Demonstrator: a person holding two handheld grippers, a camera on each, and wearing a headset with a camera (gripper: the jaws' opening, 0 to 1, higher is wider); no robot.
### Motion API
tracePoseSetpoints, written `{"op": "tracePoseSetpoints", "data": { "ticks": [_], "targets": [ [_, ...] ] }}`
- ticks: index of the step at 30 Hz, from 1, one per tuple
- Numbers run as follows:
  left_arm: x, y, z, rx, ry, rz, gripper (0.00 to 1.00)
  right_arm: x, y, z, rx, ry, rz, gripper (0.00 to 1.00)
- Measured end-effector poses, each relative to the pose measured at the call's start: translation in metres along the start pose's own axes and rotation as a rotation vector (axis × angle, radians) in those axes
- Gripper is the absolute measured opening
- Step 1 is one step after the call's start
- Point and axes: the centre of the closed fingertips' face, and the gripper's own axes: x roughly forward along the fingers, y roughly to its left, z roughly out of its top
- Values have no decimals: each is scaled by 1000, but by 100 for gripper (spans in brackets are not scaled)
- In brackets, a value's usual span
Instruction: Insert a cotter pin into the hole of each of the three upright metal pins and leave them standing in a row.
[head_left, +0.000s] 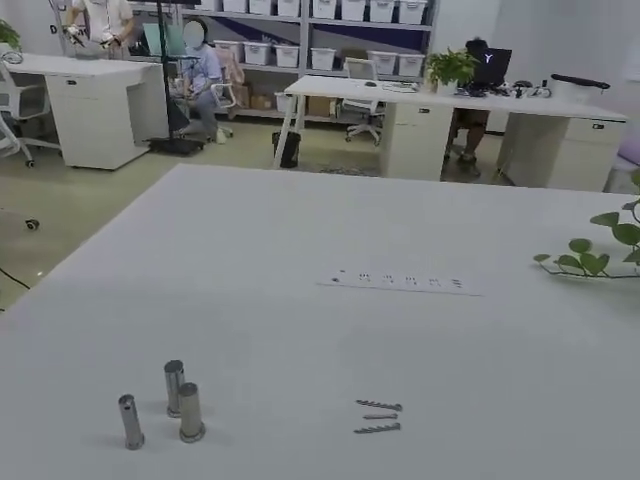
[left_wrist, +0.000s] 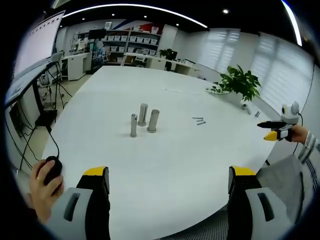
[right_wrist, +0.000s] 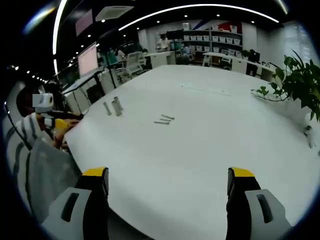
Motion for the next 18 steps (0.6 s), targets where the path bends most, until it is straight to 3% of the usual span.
{"op": "tracePoseSetpoints", "data": {
  "ticks": [6, 18],
  "targets": [
    [-2, 3, -1, 29, 0, 5, 99, 1, 2, -1, -7, 8, 5, 100],
    [-1, 4, -4, 26, 22, -5, 100, 4, 4, -6, -6, 28, 19, 100]
  ]
}}
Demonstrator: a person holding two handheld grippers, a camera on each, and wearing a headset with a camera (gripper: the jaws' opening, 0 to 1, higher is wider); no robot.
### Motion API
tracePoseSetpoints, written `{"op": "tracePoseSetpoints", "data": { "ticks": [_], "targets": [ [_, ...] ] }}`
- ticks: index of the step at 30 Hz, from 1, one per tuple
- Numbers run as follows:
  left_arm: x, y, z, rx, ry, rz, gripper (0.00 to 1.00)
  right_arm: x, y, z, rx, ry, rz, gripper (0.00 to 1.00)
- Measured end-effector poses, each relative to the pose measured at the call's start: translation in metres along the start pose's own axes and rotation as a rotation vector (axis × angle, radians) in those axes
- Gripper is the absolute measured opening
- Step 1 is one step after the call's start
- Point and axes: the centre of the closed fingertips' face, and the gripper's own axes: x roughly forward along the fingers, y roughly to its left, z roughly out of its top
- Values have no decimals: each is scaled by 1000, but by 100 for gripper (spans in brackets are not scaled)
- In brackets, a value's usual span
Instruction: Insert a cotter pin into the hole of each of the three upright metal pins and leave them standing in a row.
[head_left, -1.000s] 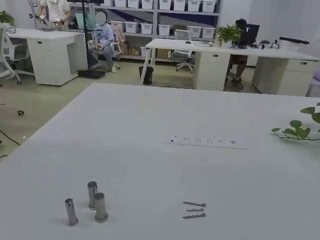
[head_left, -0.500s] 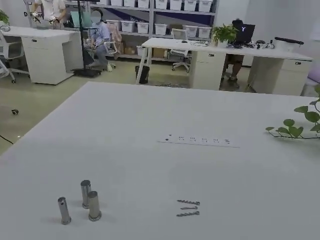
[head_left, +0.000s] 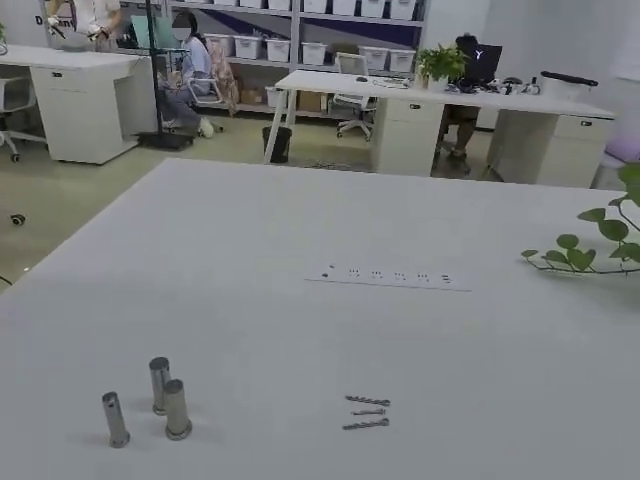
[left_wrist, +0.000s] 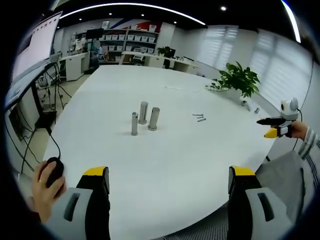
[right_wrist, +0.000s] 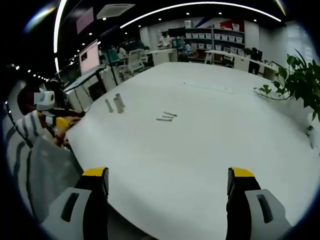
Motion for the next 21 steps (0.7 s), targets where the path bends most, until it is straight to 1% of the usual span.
{"op": "tracePoseSetpoints", "data": {
  "ticks": [10, 15, 16, 19, 21],
  "targets": [
    [4, -4, -4, -2, 11, -14, 100, -1, -4, 2, -1, 2, -10, 100],
    [6, -6, -5, -8, 16, -23, 100, -2, -3, 0, -3, 10, -8, 100],
    [6, -7, -4, -12, 12, -26, 100, -2, -3, 0, -3, 11, -7, 100],
    [5, -6, 5, -39, -26, -31, 100, -1, -2, 0, 4, 8, -6, 100],
    [4, -4, 9, -48, -34, -29, 100, -1, -3, -2, 4, 15, -12, 99]
  ]
}}
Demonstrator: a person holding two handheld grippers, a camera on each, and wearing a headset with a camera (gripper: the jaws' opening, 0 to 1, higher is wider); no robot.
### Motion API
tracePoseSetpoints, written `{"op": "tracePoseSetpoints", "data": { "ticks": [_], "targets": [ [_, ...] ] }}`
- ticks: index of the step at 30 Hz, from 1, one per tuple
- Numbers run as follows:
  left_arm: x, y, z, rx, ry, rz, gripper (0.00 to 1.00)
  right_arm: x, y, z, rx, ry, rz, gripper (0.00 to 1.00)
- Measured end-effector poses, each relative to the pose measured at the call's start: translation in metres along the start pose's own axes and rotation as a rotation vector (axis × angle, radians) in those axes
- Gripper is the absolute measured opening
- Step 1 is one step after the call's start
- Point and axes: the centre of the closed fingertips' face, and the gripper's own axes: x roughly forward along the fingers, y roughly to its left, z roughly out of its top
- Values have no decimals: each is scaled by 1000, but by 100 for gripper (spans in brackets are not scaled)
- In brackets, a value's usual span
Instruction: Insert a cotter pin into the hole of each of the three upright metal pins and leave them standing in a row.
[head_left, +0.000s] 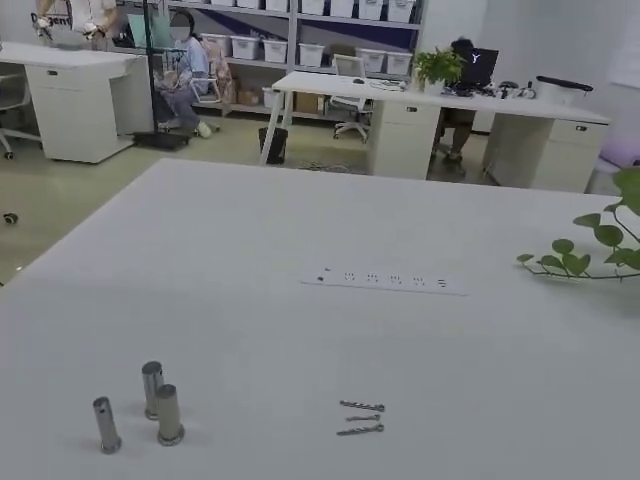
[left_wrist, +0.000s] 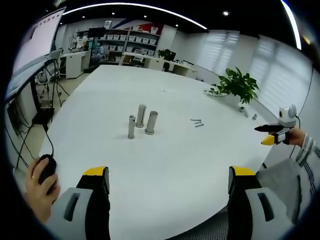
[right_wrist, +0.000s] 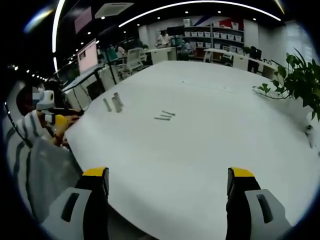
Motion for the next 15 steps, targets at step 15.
{"op": "tracePoseSetpoints", "data": {
  "ticks": [15],
  "targets": [
    [-5, 13, 3, 14, 9, 38, 100, -3, -2, 0, 15, 0, -11, 99]
  ]
}}
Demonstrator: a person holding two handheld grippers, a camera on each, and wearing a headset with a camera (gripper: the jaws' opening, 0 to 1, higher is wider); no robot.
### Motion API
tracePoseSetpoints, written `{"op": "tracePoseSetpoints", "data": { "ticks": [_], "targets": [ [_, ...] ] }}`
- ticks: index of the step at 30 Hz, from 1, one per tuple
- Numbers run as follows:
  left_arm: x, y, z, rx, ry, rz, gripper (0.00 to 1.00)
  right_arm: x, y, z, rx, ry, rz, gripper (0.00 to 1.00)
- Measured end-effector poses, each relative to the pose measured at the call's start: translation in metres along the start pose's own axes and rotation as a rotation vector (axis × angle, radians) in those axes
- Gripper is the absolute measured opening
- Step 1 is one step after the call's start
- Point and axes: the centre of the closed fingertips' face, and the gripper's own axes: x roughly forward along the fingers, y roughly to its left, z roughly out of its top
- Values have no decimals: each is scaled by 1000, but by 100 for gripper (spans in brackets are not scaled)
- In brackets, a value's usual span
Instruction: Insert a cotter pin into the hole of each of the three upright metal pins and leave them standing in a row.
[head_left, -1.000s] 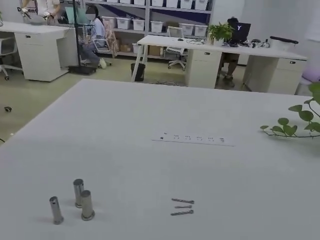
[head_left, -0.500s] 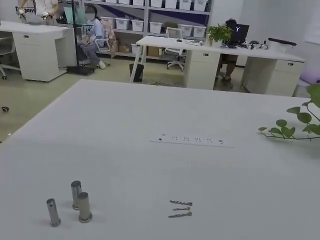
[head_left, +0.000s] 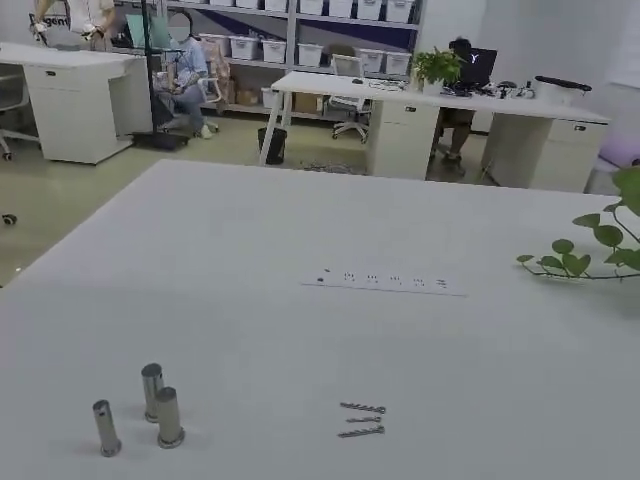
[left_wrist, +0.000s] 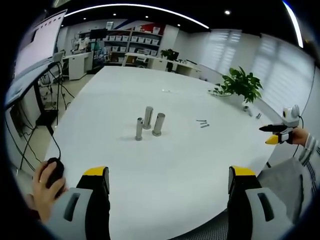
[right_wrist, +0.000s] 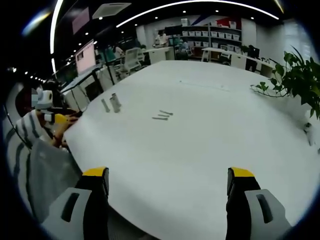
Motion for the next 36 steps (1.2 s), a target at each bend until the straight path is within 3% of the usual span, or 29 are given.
{"op": "tracePoseSetpoints", "data": {
  "ticks": [17, 27, 36],
  "targets": [
    [5, 2, 4, 21, 13, 4, 99, 0, -1, 3, 3, -2, -4, 99],
    [8, 4, 5, 0, 6, -5, 99, 2, -1, 4, 12, -4, -4, 99],
    [11, 6, 14, -2, -12, -14, 99, 2, -4, 5, 32, -16, -17, 99]
  ]
}}
